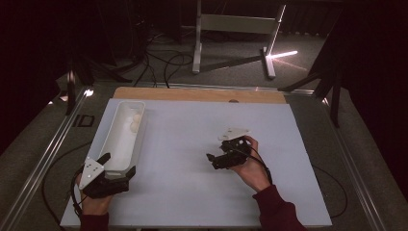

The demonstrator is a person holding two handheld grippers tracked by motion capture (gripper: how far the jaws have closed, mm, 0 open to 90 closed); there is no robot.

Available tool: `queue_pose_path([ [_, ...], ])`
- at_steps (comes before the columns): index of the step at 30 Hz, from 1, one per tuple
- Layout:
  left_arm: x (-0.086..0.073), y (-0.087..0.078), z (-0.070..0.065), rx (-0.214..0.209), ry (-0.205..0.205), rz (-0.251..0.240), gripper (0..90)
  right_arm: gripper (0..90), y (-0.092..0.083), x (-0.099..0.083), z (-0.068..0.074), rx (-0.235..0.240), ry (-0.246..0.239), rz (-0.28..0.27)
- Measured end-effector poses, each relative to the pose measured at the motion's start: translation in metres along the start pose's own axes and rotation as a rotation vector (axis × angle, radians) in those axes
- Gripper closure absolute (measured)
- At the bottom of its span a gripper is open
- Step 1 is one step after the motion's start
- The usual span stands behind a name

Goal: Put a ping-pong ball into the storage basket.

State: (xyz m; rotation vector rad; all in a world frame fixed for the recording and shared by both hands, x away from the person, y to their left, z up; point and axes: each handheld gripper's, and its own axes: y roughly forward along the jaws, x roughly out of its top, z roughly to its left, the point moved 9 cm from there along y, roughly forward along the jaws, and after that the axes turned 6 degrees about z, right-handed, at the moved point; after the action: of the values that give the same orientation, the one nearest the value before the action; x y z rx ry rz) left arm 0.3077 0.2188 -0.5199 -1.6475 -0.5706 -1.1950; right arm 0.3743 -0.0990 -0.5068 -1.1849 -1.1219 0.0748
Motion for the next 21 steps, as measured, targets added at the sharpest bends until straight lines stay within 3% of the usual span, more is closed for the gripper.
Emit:
queue_pose_path([
  [7,0.000,0.000,0.000,0.000,-0.003,0.001,0.0,11.8,-0.023,-0.023,-0.014,-0.021,0.059,-0.051],
  [11,0.000,0.000,0.000,-0.007,-0.007,0.000,0.0,11.8,-0.039,-0.048,-0.026,-0.045,0.109,-0.081],
  [18,0.000,0.001,-0.001,-0.011,-0.008,0.004,0.0,11.7,-0.050,-0.081,-0.039,-0.066,0.165,-0.117],
  [21,0.000,0.001,-0.001,-0.010,-0.008,0.006,0.0,11.7,-0.053,-0.089,-0.039,-0.063,0.167,-0.134],
])
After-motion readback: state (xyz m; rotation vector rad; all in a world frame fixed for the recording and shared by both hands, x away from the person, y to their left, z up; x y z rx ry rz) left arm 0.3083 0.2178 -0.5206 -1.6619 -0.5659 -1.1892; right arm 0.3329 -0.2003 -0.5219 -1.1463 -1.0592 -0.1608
